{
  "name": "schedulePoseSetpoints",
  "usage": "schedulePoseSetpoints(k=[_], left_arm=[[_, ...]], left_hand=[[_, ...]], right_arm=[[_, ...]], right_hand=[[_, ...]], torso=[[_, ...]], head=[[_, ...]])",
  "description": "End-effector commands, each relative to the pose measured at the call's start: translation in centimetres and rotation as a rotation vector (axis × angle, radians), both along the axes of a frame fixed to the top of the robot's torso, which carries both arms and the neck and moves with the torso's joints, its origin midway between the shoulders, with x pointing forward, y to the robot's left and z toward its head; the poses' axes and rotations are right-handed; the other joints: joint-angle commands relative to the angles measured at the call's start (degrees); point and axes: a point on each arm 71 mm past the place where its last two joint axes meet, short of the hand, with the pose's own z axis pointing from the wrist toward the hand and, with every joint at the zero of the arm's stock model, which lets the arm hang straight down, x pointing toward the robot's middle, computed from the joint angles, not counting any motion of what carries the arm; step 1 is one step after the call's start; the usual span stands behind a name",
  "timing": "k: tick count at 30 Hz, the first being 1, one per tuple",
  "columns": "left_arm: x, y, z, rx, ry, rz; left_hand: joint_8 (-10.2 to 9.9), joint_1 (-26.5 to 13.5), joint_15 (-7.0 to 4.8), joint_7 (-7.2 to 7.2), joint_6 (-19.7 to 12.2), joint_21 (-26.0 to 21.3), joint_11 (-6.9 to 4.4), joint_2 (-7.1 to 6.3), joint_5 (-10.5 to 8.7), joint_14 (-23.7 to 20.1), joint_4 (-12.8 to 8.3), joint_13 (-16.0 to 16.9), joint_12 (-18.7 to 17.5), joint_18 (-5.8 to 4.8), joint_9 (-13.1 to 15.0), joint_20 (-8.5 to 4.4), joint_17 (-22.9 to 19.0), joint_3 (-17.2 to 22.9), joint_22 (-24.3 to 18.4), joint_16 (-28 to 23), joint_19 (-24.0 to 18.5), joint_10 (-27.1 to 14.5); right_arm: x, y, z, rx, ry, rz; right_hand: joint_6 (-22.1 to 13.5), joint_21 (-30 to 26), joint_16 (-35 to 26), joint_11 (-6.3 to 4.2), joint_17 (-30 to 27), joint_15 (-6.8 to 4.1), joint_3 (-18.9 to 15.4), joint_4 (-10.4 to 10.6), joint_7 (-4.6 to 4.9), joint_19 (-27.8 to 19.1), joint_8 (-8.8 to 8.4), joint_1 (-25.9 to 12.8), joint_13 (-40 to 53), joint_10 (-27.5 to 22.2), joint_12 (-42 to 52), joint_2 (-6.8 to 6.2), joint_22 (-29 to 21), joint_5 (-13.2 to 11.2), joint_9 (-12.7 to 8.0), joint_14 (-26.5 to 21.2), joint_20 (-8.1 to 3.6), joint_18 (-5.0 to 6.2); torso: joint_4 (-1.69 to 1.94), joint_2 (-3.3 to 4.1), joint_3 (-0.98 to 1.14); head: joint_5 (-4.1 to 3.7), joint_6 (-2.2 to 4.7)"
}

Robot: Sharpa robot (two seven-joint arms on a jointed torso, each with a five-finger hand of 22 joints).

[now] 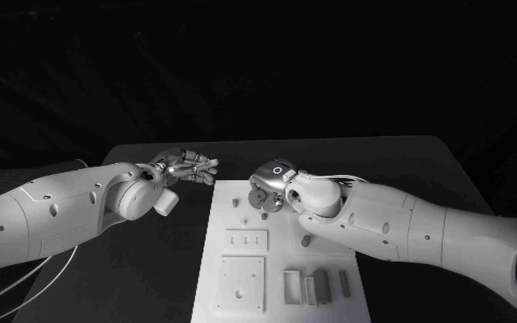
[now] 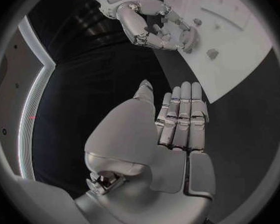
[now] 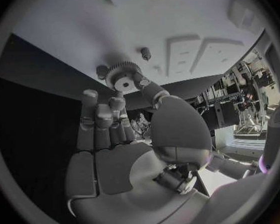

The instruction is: Assemble the parts on the task board

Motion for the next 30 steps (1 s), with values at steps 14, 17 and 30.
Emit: schedulePoseSetpoints(k=[14, 17, 30], left_arm=[[0.05, -0.35, 0.13, -0.008, -0.01, -0.016], [0.05, -0.33, 0.13, -0.007, -0.01, -0.015], [0.06, -0.32, 0.12, -0.007, -0.009, -0.015]], left_hand=[[-0.34, 0.37, 0.0, 0.69, 0.3, -0.31, 0.16, -0.06, -0.24, 0.36, 0.03, 0.08, -0.34, 0.59, -0.09, -0.47, 0.15, -0.33, -0.06, -0.32, -0.03, 0.41], [-0.34, 0.37, 0.0, 0.69, 0.3, -0.32, 0.16, -0.06, -0.24, 0.36, 0.03, 0.08, -0.35, 0.59, -0.09, -0.47, 0.16, -0.33, -0.06, -0.33, -0.03, 0.42], [-0.35, 0.37, 0.01, 0.7, 0.29, -0.34, 0.16, -0.07, -0.24, 0.36, 0.03, 0.09, -0.39, 0.59, -0.09, -0.47, 0.2, -0.36, -0.06, -0.38, -0.03, 0.42]], right_arm=[[0.13, 0.21, -1.03, -0.033, 0.007, 0.004], [0.27, -0.01, -1.1, -0.035, 0.01, -0.002], [0.47, -0.24, -1.09, -0.009, 0.021, -0.015]], right_hand=[[1.68, -0.04, -0.3, 0.12, -0.05, -0.2, 0.11, -0.28, 2.05, 0.27, -0.08, 0.04, -0.21, -0.28, 0.46, 0.29, 0.6, 0.19, 1.37, 0.03, -0.17, 0.8], [1.64, -0.05, -0.3, 0.14, -0.05, -0.19, 0.11, -0.31, 2.07, 0.27, -0.12, 0.02, -0.24, -0.29, 0.48, 0.26, 0.6, 0.19, 1.36, 0.03, -0.16, 0.8], [-2.95, -0.29, -0.4, 1.57, 0.01, 1.06, 0.52, -0.11, 3.63, 0.27, -3.26, -0.44, -1.34, -1.09, 0.99, -1.28, 0.59, 0.22, -0.33, -0.15, -0.02, 0.8]], torso=[[-0.03, -0.02, 0.05], [-0.07, -0.02, 0.04], [-0.04, -0.04, 0.04]], head=[[0.28, -0.23], [0.32, -0.22], [0.32, -0.14]])
